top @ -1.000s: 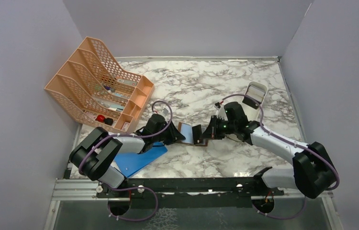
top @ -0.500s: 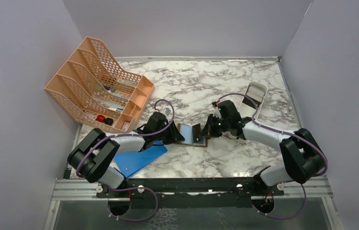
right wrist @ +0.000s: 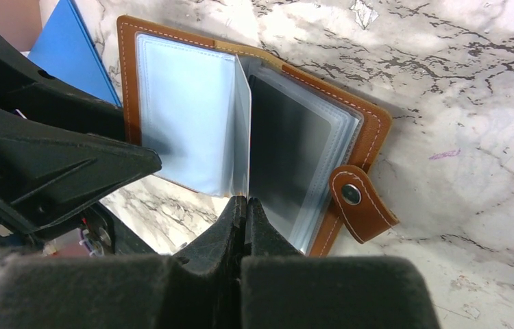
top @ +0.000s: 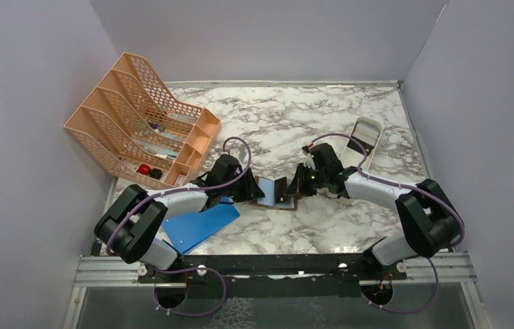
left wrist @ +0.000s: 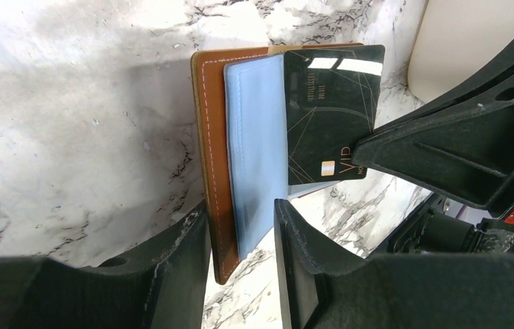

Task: Put the credit cards into the card holder
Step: Insert the credit card into the card holder.

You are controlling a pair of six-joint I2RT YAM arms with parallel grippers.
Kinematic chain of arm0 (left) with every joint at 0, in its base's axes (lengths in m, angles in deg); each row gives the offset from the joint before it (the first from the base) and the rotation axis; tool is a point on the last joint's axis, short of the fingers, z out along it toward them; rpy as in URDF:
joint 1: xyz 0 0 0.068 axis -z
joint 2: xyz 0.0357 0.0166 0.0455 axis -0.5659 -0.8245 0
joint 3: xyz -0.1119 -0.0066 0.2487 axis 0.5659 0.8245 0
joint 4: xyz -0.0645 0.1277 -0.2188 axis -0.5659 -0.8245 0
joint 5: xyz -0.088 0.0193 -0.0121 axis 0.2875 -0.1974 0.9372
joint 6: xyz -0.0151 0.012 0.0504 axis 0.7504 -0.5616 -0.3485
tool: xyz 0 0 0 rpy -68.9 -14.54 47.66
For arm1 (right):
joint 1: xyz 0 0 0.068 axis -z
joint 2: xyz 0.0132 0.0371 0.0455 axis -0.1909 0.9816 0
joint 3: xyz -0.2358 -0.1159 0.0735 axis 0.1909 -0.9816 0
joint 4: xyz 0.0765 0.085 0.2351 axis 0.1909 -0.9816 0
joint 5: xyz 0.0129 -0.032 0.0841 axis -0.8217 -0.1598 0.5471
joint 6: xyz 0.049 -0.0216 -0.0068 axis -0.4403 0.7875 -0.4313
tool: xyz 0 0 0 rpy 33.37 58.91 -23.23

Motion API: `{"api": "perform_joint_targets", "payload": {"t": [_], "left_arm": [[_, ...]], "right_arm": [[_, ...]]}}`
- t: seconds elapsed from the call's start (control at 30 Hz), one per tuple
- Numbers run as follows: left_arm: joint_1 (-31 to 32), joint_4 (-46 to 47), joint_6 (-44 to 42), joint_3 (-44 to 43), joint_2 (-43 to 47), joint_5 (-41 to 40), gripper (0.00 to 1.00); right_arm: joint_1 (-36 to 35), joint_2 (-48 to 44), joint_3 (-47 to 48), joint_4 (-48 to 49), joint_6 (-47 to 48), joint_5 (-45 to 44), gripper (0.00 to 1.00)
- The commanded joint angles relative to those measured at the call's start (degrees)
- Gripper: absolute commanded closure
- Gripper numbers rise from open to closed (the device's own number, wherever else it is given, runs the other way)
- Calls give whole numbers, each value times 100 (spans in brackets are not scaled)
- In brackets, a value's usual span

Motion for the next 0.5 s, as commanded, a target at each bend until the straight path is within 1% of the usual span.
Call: {"api": "perform_joint_targets", "payload": {"t": [0.0,0.17,0.33,0.37,0.47], "left_arm": [[-35,-94,-146,-154,-38,37,60],[-45,-72,-132,-84,26,1,68],[-56,-329,-194,-57,114,-187,74],[-58,-352,-194,-39,147,-220,74],[-63,-371,-164,43,239,-286,64]], "right_arm": [[-16,124,105,-113,138,-251,99],[-16,222,126,-48,170,-253,99],[-16,352,226,-87,210,-168,99],[-16,351,209,-77,219,-176,99],[-16,353,202,-104,269,-256,99]]}}
